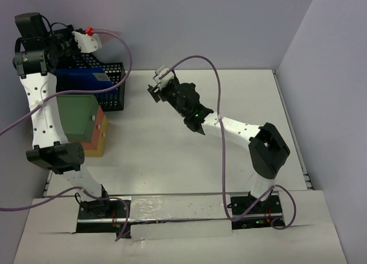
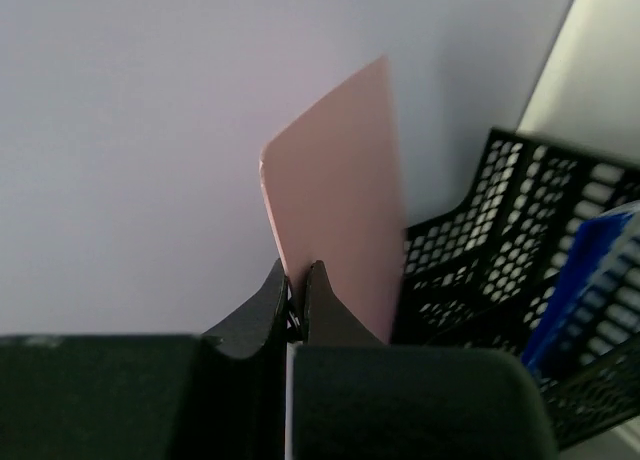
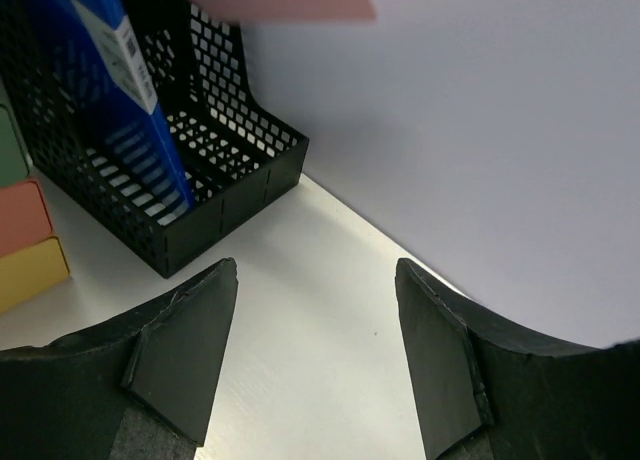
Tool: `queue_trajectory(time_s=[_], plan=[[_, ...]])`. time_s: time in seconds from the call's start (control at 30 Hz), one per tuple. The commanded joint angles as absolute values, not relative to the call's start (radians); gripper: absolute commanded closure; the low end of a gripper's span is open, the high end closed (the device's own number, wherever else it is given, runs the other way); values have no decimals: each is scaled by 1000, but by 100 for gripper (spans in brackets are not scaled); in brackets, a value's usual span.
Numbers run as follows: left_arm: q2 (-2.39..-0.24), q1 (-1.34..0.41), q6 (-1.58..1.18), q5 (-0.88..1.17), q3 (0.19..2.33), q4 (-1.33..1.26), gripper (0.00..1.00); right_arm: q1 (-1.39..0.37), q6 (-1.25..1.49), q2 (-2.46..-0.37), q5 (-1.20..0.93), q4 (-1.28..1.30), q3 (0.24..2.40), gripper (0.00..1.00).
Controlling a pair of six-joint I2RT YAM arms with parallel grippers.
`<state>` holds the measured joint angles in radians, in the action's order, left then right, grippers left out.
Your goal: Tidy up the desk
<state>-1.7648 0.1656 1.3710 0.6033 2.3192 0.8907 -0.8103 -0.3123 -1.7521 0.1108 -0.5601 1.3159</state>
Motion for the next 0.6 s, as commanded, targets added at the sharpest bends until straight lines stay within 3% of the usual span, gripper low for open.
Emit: queue_trajectory(time_s=[0.0, 0.17, 0.23, 0.37, 0.47, 0.57], plan=[[-1785, 193, 1310, 749, 2476, 879, 100, -774, -200, -1769, 68, -591, 1334, 29], [-1669, 203, 1350, 808, 2351, 903, 100, -763, -172, -1810, 42, -550, 1407, 29], [-1638, 198, 1412, 824, 2302, 956, 100, -740, -134, -1841, -72, -529, 1475, 29], [-1707, 182, 1498, 755, 2383, 1135, 100, -663, 42, -1959, -329, -491, 1700, 29], [-1760, 181, 1552, 716, 2449, 1201, 100, -660, 29, -2020, -355, -459, 1818, 29], [-1734, 179, 1590, 730, 2387, 1181, 100, -660, 3, -2151, -441, -398, 2047, 27]])
